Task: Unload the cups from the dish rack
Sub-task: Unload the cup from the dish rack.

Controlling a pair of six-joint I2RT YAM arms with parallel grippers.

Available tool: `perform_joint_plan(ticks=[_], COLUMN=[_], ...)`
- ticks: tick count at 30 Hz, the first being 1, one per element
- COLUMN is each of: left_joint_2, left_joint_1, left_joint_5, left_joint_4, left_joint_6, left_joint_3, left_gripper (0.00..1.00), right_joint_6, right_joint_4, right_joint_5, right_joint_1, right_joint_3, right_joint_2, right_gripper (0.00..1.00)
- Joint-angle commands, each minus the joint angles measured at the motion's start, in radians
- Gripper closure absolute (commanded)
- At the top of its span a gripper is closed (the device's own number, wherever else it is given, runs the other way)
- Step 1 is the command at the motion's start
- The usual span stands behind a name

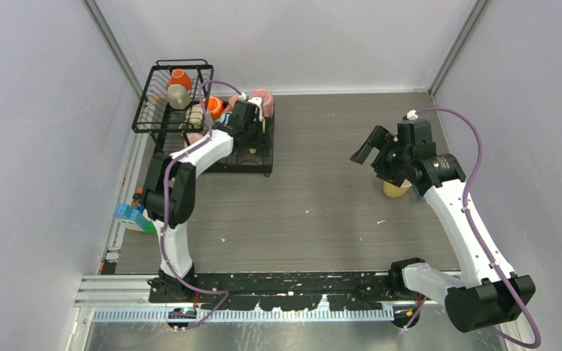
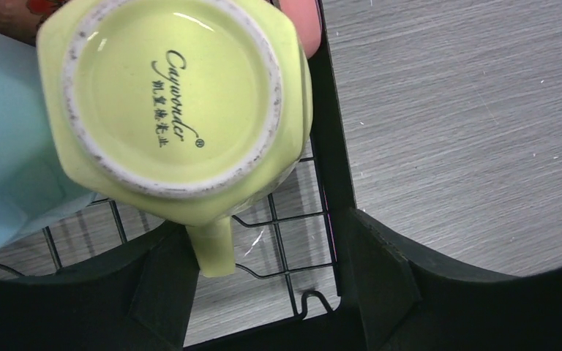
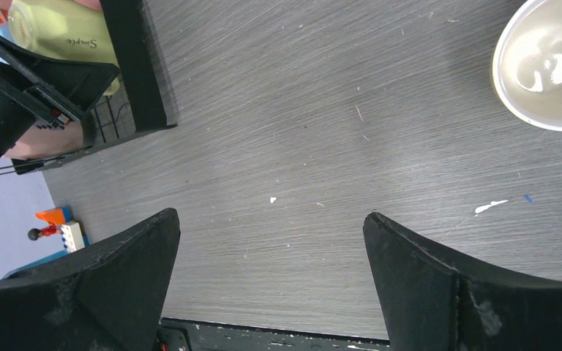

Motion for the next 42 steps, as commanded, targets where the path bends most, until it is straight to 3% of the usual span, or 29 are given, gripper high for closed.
perform_joint_plan(ticks=[1, 6, 14, 29, 32, 36, 42], left_joint_2=[-0.040, -0.030, 0.019, 0.057, 0.055, 0.050, 0.014], left_joint_1=[-0.021, -0.025, -0.025, -0.025, -0.026, -0.027, -0.030], left_joint_5=[-0.052, -0.170, -0.274, -0.267, -0.259, -0.259, -0.256], left_joint_4=[0.054, 0.007, -0.072, -0.060, -0.048, -0.038, -0.017], left_joint_6=[-0.041, -0.062, -0.056, -0.071, -0.072, -0.069, -0.054], left_joint_3=[-0.023, -0.007, 0.053, 0.064, 0.055, 0.050, 0.036], left_gripper=[0.32, 0.45, 0.54, 0.68, 0.77, 1.00, 1.00], right_joint_6=[-0.014, -0.016, -0.014, -0.022, -0.023, -0.026, -0.028], right_joint_4=[0.035, 0.041, 0.051, 0.048, 0.048, 0.046, 0.051], right_joint_5=[-0.007, -0.006, -0.012, -0.003, -0.005, -0.007, -0.013], right_joint_1=[0.002, 0.003, 0.003, 0.003, 0.003, 0.003, 0.003], right_joint_3=[-0.013, -0.022, -0.033, -0.039, -0.039, -0.034, -0.038], right_joint_2=[-0.021, -0.021, -0.021, -0.021, -0.017, -0.015, -0.019], right_gripper=[0.00, 0.00, 0.00, 0.00, 0.00, 0.00, 0.00])
